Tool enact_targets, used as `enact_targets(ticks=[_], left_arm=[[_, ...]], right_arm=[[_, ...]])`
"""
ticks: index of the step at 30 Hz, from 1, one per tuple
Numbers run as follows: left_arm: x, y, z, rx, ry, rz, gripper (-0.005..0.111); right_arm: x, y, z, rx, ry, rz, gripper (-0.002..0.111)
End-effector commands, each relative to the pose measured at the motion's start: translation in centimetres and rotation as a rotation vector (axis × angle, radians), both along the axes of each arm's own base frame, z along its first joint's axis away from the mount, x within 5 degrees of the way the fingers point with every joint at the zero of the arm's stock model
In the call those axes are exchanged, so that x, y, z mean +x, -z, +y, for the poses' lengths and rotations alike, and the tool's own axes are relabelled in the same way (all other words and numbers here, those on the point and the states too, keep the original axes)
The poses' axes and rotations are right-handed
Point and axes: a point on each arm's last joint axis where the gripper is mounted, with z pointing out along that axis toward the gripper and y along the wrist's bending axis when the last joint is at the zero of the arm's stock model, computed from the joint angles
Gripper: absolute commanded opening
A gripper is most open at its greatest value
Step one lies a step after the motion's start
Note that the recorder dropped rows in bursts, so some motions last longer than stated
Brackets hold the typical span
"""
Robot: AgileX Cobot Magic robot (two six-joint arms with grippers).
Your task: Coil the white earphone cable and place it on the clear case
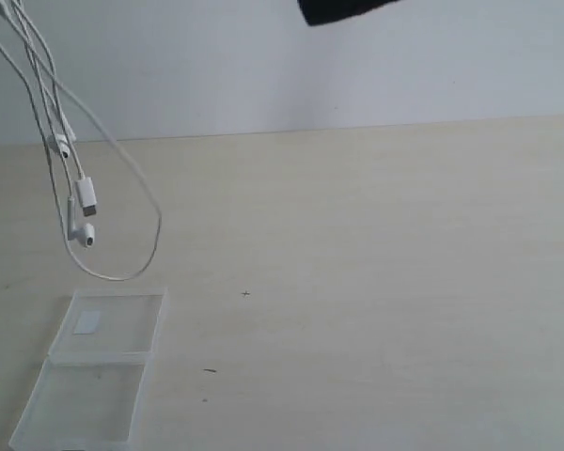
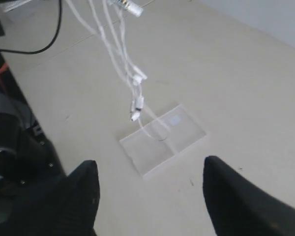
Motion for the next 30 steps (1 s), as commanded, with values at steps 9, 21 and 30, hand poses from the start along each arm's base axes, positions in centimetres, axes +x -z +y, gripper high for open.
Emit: enact_targets(ticks=[9, 21, 30], left_arm=[[0.1, 1.3, 0.0, -0.109, 0.019, 0.074, 0.000], [-0.1, 2.8, -0.3, -0.158, 0.068, 0.121, 0.000], [0.0, 2.0, 1.1, -0.223, 0.091, 0.067, 0.000]], right_arm=[[0.5, 1.6, 2.5, -0.043, -0.356, -0.106, 0.060], [5.2, 7.4, 6.7, -0.032, -0.407, -0.101, 0.060], [8.9, 10.3, 9.9, 0.090, -0.357, -0.121, 0.060]])
